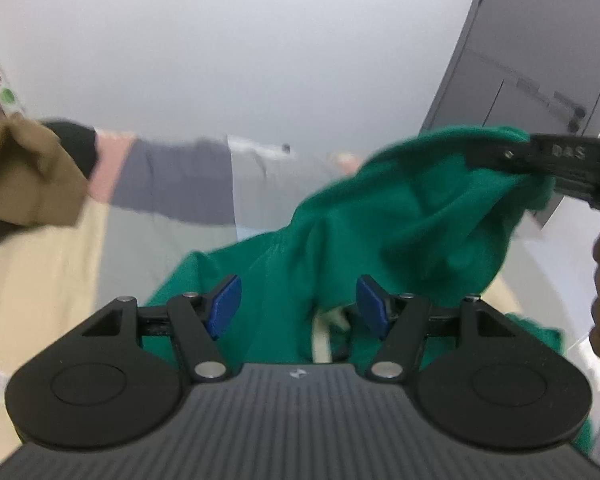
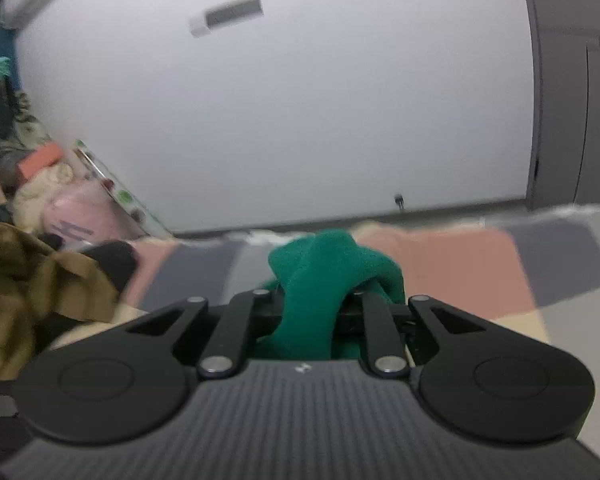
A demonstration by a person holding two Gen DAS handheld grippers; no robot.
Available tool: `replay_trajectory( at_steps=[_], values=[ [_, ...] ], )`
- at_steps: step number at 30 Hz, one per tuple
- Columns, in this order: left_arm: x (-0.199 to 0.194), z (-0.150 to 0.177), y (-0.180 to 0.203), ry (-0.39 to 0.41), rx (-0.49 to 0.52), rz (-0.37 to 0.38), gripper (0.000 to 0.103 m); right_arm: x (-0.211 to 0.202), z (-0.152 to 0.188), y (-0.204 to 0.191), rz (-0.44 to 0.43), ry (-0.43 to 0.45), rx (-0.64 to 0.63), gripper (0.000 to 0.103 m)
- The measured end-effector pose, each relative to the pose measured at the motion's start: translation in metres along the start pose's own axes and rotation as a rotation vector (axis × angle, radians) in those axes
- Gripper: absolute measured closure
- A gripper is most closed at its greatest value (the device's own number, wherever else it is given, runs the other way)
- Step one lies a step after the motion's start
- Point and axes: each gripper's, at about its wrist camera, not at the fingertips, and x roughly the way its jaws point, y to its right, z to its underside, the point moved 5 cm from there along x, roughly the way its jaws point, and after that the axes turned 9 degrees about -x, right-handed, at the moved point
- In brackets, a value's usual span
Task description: Fold large clothes
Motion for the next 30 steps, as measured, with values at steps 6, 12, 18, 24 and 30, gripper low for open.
replay_trajectory(
  at_steps=[6, 12, 18, 24, 30],
  values=[
    [-0.115, -0.006, 0.012, 0.094, -0.015, -0.014, 0.034, -0.122, -0.028, -0.052, -0.05, 0.107, -0.079, 0.086],
    [-0.229, 0.02, 0.01, 0.172, -0.079, 0.002, 0.034, -0.232, -0.024, -0.107, -0.096, 0.19, -0.12, 0.086],
    [-0.303, 0.084, -0.004, 0.18, -0.159, 0.036, 0.034, -0.322, 0.038, -0.147, -0.131, 0.204, -0.125, 0.086],
    [-0.329, 0.173, -0.023, 0.141, -0.215, 0.06, 0.034, -0.374, 0.143, -0.185, -0.166, 0.134, -0.148, 0.086],
    [-0.322, 0.249, -0.026, 0.097, -0.212, 0.064, 0.034, -0.361, 0.241, -0.197, -0.181, -0.001, -0.111, 0.086]
  ],
)
